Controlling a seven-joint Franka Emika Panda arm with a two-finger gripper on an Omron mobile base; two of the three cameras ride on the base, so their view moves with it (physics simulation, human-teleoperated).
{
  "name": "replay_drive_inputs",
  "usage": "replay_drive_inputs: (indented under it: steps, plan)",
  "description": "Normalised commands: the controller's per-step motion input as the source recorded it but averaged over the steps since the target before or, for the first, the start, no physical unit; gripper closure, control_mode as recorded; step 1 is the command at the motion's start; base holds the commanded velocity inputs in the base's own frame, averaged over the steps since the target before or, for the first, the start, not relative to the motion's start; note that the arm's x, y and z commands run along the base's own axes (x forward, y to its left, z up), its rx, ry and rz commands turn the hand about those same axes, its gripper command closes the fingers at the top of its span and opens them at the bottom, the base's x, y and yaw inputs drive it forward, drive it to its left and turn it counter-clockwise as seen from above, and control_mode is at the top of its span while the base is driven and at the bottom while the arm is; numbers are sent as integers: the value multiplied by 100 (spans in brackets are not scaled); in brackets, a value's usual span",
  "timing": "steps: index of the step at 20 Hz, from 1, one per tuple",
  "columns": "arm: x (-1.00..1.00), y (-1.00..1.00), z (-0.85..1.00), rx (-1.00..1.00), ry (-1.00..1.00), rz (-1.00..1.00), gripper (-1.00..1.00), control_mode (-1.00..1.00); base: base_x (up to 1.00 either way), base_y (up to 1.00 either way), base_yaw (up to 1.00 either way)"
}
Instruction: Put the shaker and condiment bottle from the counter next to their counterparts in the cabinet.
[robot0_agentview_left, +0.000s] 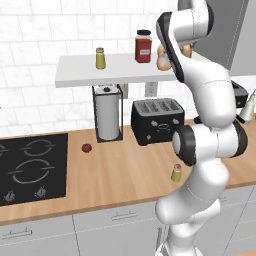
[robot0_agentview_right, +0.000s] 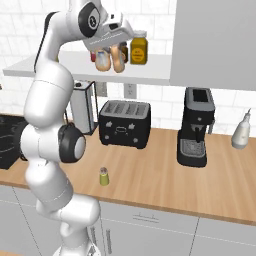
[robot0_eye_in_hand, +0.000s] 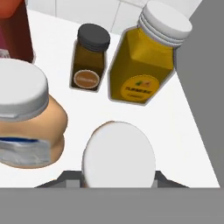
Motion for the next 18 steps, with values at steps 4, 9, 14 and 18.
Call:
replay_drive_inputs:
  steps: [4,9,14,18]
  plan:
    - [6,1,-19,-2,-1,0,100,-100,0,0,0]
    - [16,0,-11,-1,-2,0,-100,-100,0,0,0]
    - [26,-32,-3,5,0,0,-100,-100,0,0,0]
    - [23,-44,0,9,0,0,-100,-100,0,0,0]
